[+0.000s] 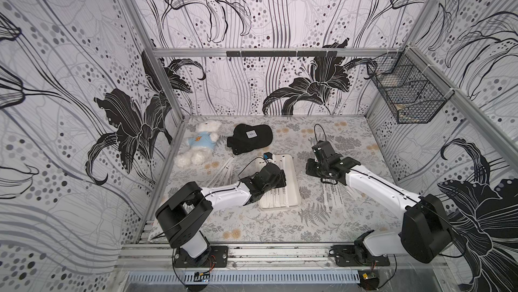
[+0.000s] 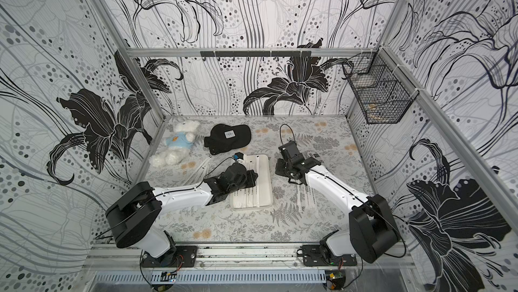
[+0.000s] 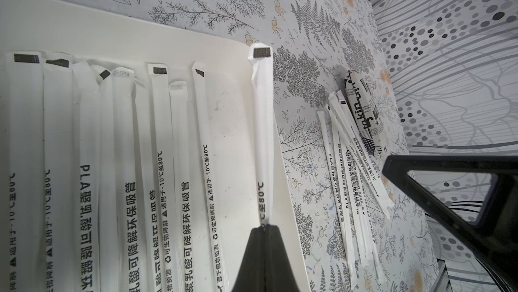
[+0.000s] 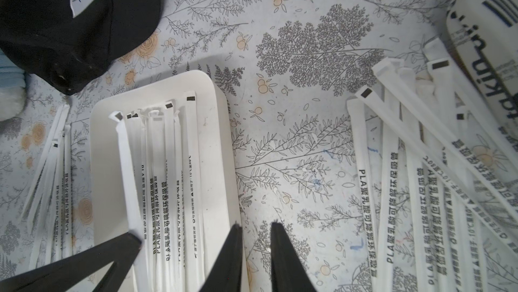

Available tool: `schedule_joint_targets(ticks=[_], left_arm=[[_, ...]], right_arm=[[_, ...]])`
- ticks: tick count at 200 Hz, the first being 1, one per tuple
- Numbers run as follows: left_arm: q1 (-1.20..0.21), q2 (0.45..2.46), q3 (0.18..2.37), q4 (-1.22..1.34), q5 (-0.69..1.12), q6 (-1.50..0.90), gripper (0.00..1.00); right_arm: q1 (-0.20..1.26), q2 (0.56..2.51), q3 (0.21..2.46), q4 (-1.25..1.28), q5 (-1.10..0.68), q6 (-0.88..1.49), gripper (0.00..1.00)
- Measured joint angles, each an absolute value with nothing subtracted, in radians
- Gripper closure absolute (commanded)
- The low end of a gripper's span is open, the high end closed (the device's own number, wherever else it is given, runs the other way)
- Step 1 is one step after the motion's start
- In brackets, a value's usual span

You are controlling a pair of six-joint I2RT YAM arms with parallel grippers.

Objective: Put the straws into the storage box
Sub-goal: Place the straw in the storage box.

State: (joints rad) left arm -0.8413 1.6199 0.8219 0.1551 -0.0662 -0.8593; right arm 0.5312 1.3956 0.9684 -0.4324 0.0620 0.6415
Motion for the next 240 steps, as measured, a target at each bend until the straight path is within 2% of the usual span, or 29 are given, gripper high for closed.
schedule_joint_targets(ticks=[111, 240], left_arm=[[-0.819, 1.808, 0.857, 0.234, -0.060, -0.877, 1.00], [-0.796, 1.871, 0.900, 0.200, -0.069, -0.831, 1.00]], right_arm=[[0.531, 1.431, 0.968, -0.433, 0.047, 0.638, 0.78], [0.531, 1.462, 0.969, -0.432, 0.032, 0.638, 0.79]])
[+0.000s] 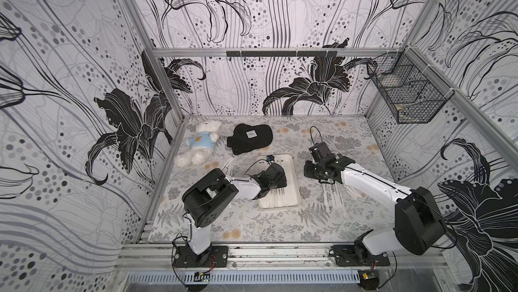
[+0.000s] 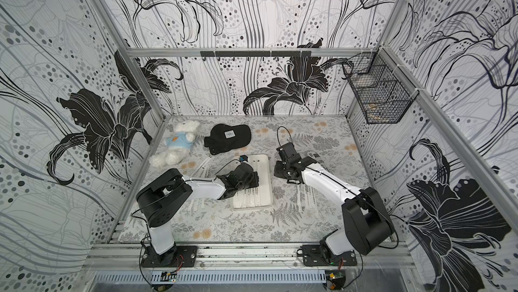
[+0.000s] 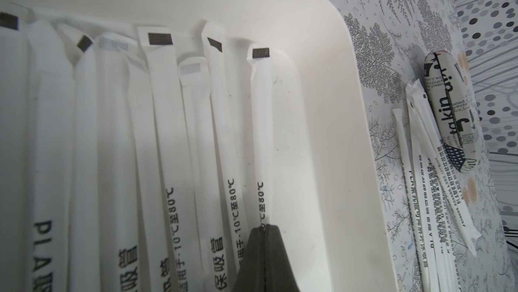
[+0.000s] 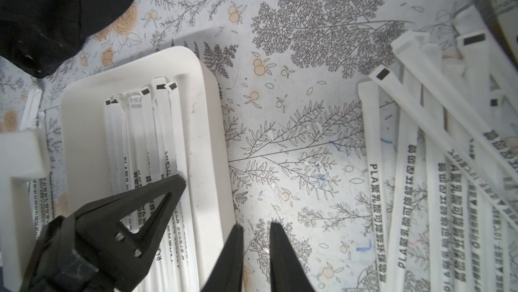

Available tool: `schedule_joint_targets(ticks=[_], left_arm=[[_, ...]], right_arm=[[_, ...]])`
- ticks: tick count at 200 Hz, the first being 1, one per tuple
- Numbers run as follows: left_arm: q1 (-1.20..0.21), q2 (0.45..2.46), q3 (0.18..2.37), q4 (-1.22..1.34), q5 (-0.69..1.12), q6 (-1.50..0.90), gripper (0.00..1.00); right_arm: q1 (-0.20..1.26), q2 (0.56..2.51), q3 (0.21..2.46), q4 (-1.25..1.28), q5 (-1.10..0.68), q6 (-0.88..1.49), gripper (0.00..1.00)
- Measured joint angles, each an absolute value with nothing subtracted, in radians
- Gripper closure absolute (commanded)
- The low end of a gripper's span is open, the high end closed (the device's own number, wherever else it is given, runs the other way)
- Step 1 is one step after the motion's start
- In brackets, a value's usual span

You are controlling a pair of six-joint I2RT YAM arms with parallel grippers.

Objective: Put the straws into the storage box
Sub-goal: Place the straw in the storage box.

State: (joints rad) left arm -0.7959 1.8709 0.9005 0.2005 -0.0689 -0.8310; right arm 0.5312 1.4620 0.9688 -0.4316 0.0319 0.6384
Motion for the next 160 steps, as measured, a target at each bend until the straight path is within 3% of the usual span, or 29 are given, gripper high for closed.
schedule_joint_targets(ticks=[78, 160], left_arm=[[-0.796, 1.871, 0.928, 0.163, -0.071, -0.814, 0.82], [-0.796, 1.800, 0.972, 0.076, -0.082, -0.799, 0.79]], right_arm=[[0.531, 1.462, 0.969, -0.426, 0.022, 0.634, 0.78], [0.467, 1.435, 0.941, -0.485, 0.057, 0.582, 0.77]])
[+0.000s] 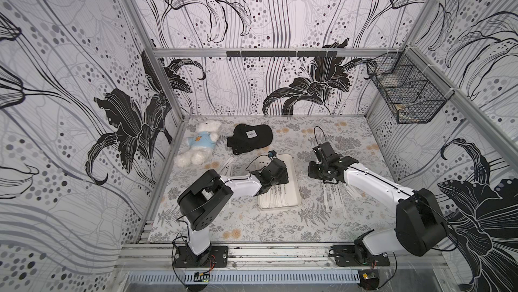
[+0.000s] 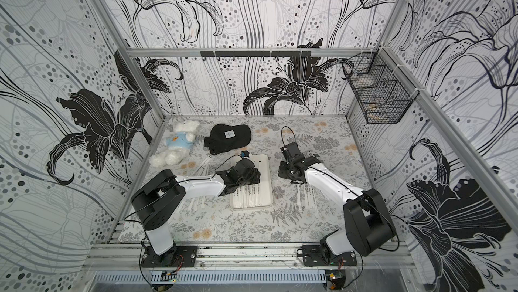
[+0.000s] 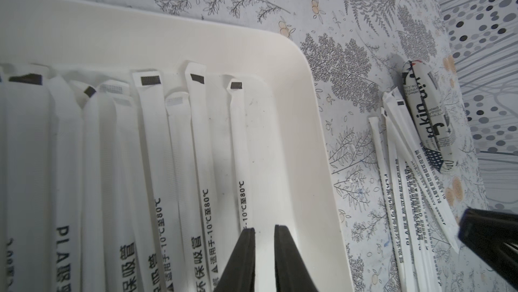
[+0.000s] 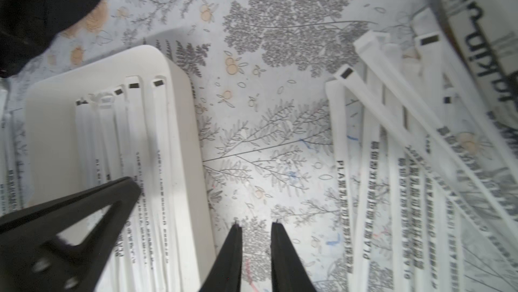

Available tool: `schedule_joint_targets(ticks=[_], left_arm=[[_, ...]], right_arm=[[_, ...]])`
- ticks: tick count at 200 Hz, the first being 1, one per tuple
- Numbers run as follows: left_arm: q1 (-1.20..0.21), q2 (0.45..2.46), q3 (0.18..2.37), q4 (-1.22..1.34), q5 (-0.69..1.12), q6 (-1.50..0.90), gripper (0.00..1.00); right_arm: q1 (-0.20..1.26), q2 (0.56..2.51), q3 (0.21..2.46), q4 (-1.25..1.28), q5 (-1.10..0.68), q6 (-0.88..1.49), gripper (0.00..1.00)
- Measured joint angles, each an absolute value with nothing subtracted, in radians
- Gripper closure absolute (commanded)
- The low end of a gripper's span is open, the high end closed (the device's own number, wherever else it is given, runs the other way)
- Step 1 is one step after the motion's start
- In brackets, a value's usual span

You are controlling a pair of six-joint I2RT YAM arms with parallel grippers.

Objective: Put the straws into the storage box
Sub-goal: Place the straw in the storage box, then pick up the straw from the center of the board.

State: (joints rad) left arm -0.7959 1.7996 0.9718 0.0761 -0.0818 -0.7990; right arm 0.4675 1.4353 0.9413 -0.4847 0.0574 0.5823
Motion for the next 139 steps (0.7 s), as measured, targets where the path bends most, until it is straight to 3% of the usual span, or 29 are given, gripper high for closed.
schedule_joint_targets(ticks=[22, 77, 139], left_arm=[[-0.796, 1.707, 0.945, 0.047, -0.101, -0.802, 0.73], [-0.776, 1.390, 0.847, -0.029, -0.253, -0.741, 0.46], [-0.670, 1.280, 0.694, -0.072, -0.295, -0.716, 0.44]], right_arm=[[0.446, 1.422, 0.912, -0.533, 0.088, 0.558, 0.72], [0.447, 1.518, 0.913, -0.584, 0.147, 0.490, 0.70], [0.421, 1.633, 0.956, -0.569, 0.180, 0.428, 0.74]])
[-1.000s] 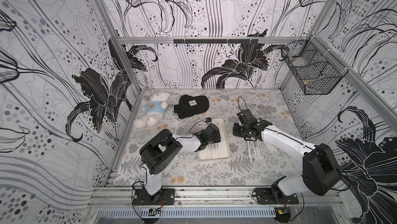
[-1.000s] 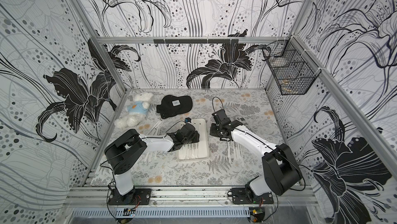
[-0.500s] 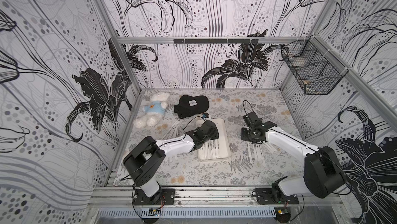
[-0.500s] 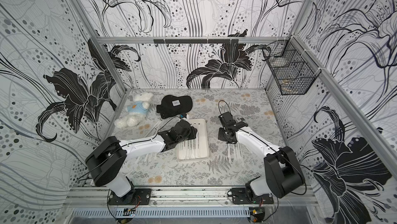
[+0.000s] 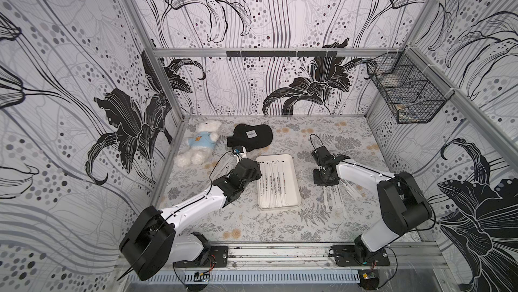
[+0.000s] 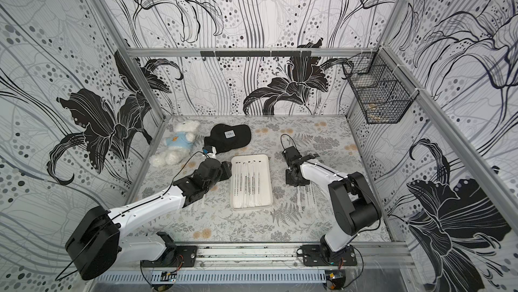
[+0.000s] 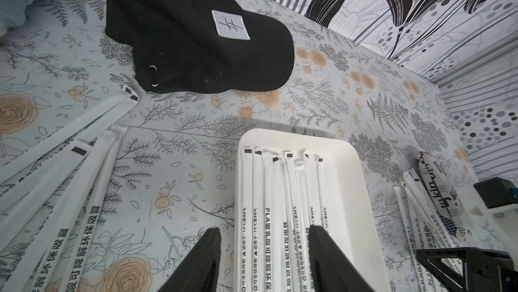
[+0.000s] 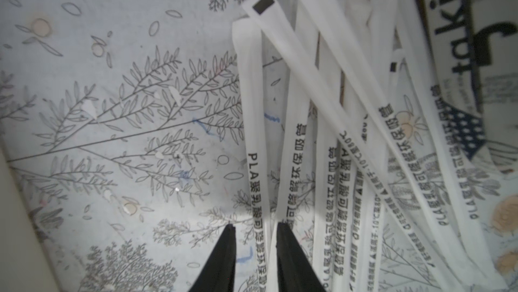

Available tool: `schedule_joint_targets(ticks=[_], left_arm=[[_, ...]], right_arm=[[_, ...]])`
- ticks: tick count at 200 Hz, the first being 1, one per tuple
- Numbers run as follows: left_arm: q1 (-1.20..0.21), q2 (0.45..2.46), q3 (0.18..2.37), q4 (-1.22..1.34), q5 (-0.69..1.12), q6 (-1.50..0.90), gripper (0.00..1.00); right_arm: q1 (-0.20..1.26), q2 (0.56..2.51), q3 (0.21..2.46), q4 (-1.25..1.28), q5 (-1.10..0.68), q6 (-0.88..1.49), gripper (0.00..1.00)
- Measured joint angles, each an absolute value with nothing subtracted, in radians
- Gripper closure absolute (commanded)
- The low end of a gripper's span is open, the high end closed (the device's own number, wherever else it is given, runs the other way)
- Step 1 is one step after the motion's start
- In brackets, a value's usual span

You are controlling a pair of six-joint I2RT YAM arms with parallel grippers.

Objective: Put the straws into the storage box
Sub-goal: Pick up the straw from the center of the board, then place the straw in the storage box.

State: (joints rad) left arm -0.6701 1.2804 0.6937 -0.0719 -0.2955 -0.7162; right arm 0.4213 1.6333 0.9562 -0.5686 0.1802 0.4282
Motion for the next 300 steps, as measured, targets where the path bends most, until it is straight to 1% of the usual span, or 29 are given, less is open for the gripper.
schedule_joint_targets(ticks=[37, 73, 109, 168, 188, 215, 251, 300], left_arm=[[-0.670, 1.280, 0.684, -0.067, -0.290, -0.717, 0.44], [-0.670, 1.290, 0.684, -0.061, -0.284, -0.718, 0.44], [-0.670, 1.291, 0.681, -0.061, -0.284, -0.718, 0.45], [-0.665, 1.295, 0.659, -0.049, -0.274, -0.720, 0.45], [-0.665, 1.303, 0.659, -0.043, -0.269, -0.723, 0.46], [-0.660, 1.314, 0.657, -0.037, -0.260, -0.732, 0.47], [-0.660, 1.316, 0.624, -0.020, -0.242, -0.754, 0.48], [-0.660, 1.316, 0.612, -0.010, -0.226, -0.758, 0.48]], right_arm=[[0.416, 1.680, 0.965, -0.549, 0.180, 0.418, 0.77], [0.416, 1.701, 0.973, -0.525, 0.176, 0.403, 0.86], [0.417, 1.692, 0.967, -0.523, 0.128, 0.414, 0.87], [0.467, 1.602, 0.964, -0.530, 0.002, 0.520, 0.88], [0.501, 1.600, 1.017, -0.556, 0.000, 0.550, 0.89], [0.595, 1.606, 1.153, -0.571, 0.007, 0.599, 0.89], [0.689, 1.715, 1.306, -0.521, 0.050, 0.662, 0.89], [0.695, 1.862, 1.318, -0.505, 0.112, 0.697, 0.89]])
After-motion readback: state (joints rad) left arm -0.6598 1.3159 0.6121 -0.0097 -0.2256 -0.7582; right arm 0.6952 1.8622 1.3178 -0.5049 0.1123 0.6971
